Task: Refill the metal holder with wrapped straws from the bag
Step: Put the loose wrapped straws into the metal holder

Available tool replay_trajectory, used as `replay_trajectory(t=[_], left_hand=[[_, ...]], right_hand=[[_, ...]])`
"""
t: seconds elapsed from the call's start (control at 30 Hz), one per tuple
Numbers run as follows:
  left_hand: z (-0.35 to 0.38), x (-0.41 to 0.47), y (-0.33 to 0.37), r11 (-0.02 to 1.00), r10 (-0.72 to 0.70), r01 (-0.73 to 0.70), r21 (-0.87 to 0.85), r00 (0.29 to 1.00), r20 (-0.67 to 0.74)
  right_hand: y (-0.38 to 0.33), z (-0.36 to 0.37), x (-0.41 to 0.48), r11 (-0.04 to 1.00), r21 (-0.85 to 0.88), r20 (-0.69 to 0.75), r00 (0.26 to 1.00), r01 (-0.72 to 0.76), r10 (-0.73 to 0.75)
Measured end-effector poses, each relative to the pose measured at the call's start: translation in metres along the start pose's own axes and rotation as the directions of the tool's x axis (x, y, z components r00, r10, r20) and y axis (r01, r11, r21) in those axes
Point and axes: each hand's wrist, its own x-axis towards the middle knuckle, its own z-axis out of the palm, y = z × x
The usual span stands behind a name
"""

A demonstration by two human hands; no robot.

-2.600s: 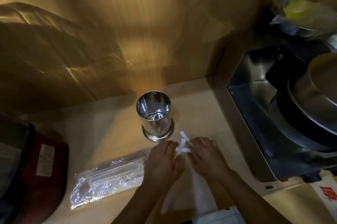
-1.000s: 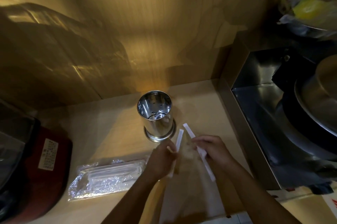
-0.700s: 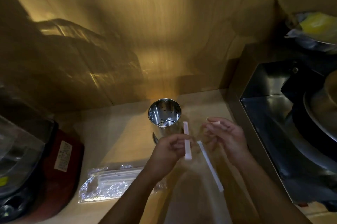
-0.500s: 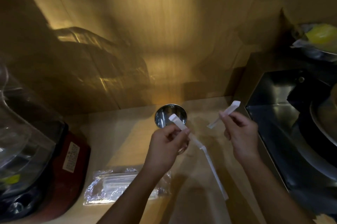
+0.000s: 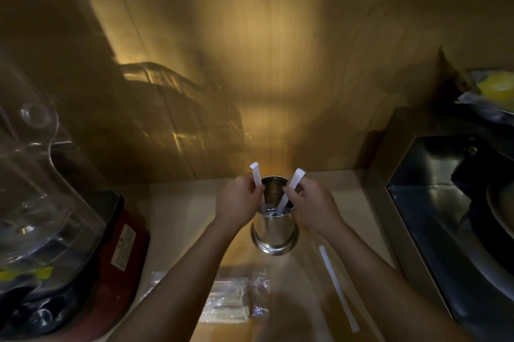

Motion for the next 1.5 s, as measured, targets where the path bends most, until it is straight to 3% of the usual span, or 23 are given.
replay_trajectory(t=[0.1,0.2,0.33,0.47,0.6,0.73,0.83,0.97,1.17,1.27,1.4,1.5], left_hand=[[0.009,0.003,-0.008,0.994,-0.089,0.079,0.08,0.987,0.132],[0.009,0.003,-0.01,0.988,-0.105,0.087,0.124,0.984,0.147],[0.003,-0.008,-0.002,0.988,0.008,-0.003,0.157,1.0,-0.03],[0.01,-0.037,0.011,0.98,0.194,-0.179,0.086,0.956,-0.219],[0.05,-0.073,0.008,0.94,0.33,-0.324,0.105,0.942,-0.052],[0.106,-0.089,-0.021,0.96,0.238,-0.27,0.07,0.925,0.295],[0.139,-0.106,-0.047,0.936,0.235,-0.324,0.14,0.869,0.436],[0.161,-0.129,-0.07,0.908,0.215,-0.343,0.242,0.875,0.434],[0.177,-0.136,-0.084,0.851,0.332,-0.436,0.291,0.878,0.344],[0.177,-0.135,-0.087,0.841,0.332,-0.448,0.304,0.87,0.364],[0.175,-0.135,-0.086,0.852,0.32,-0.436,0.291,0.873,0.369],[0.173,-0.134,-0.088,0.847,0.326,-0.441,0.296,0.872,0.366]], right_hand=[[0.007,0.007,0.005,0.983,-0.182,0.089,0.995,-0.021,0.038],[0.011,0.007,0.008,0.979,-0.203,0.129,0.99,-0.029,0.056],[0.013,0.003,0.008,0.992,-0.129,0.054,0.998,-0.017,0.024],[0.024,-0.004,-0.002,1.0,0.008,-0.06,0.998,-0.016,0.016],[0.05,-0.008,-0.023,0.996,0.014,-0.098,0.991,-0.087,0.088],[0.09,-0.004,-0.054,0.973,-0.142,-0.011,0.983,-0.181,0.181],[0.115,0.004,-0.079,0.941,-0.237,0.07,0.962,-0.241,0.264],[0.137,0.018,-0.106,0.911,-0.339,0.197,0.929,-0.236,0.314],[0.144,0.034,-0.118,0.845,-0.46,0.087,0.934,-0.272,0.347],[0.141,0.034,-0.111,0.835,-0.469,0.113,0.918,-0.288,0.38],[0.139,0.024,-0.104,0.865,-0.41,0.231,0.884,-0.289,0.405],[0.135,0.014,-0.099,0.93,-0.153,0.293,0.884,-0.334,0.365]])
